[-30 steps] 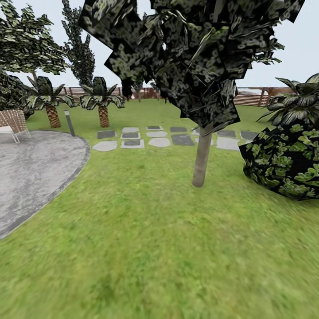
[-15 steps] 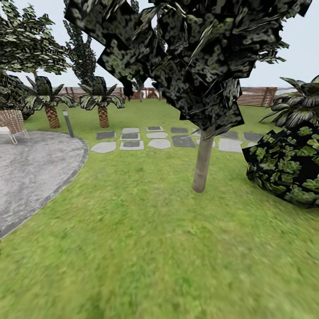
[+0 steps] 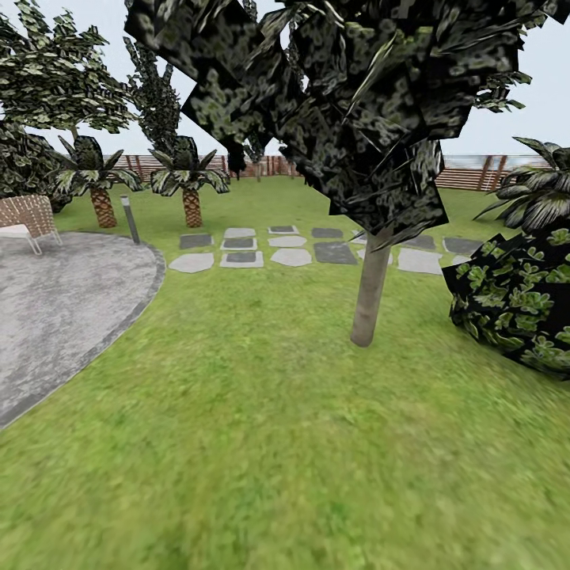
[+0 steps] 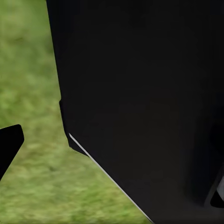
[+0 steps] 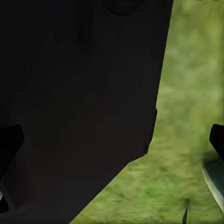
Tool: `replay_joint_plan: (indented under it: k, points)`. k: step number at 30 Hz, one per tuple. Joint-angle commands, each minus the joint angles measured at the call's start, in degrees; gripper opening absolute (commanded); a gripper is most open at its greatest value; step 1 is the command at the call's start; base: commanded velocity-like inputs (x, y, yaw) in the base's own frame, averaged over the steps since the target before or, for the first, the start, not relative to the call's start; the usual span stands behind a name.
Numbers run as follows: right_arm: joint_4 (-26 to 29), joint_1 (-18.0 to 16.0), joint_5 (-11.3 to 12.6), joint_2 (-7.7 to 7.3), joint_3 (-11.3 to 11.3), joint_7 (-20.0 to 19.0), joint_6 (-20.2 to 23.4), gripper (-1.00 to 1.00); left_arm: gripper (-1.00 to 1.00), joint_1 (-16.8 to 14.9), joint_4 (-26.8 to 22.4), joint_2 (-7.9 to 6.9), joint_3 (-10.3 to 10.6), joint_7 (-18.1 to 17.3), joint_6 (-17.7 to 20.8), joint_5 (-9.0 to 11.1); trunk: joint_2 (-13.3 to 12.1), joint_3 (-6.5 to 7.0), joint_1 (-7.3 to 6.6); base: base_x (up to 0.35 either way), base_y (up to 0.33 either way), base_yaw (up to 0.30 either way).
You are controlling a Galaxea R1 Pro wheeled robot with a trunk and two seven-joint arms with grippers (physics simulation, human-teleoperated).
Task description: Take the three Easter eggs out of the wicker basket on the lawn in the garden, then place them on the lawn next to a single tree (choose any tree) so that all three eggs are next to the same tree and none are left in the basket.
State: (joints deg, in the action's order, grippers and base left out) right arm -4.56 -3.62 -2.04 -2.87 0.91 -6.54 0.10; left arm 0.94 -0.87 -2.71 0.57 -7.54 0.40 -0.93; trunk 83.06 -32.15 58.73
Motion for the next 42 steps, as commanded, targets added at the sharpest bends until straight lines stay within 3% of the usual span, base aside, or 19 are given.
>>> replay_joint_plan:
  k: [1,7,17,42]
  points:
    - [-0.1,-0.1,-0.1,0.01,0.1,-0.2,0.0,1.00,1.00,0.0,-0.1,-0.01,0.0,-0.2,0.0,-0.1,0.0,-0.04,0.00,0.000,0.000,0.000]
    - [-0.1,-0.1,0.3,0.09,-0.1,-0.1,0.1,1.00,1.00,0.0,-0.1,-0.02,0.0,-0.2,0.0,-0.1,0.0,-0.04,0.00,0.042,0.000,0.000]
    - [-0.1,-0.1,0.5,0.10,-0.3,-0.3,0.1,1.00,1.00,0.0,-0.1,-0.01,0.1,-0.2,0.4,-0.1,0.0,-0.04,0.00,0.311,0.000,0.033]
    - [-0.1,-0.1,0.0,0.15,0.0,0.0,0.2,1.00,1.00,0.0,-0.1,-0.01,0.0,-0.2,0.3,-0.1,0.0,-0.04,0.00,0.344,0.035,0.275]
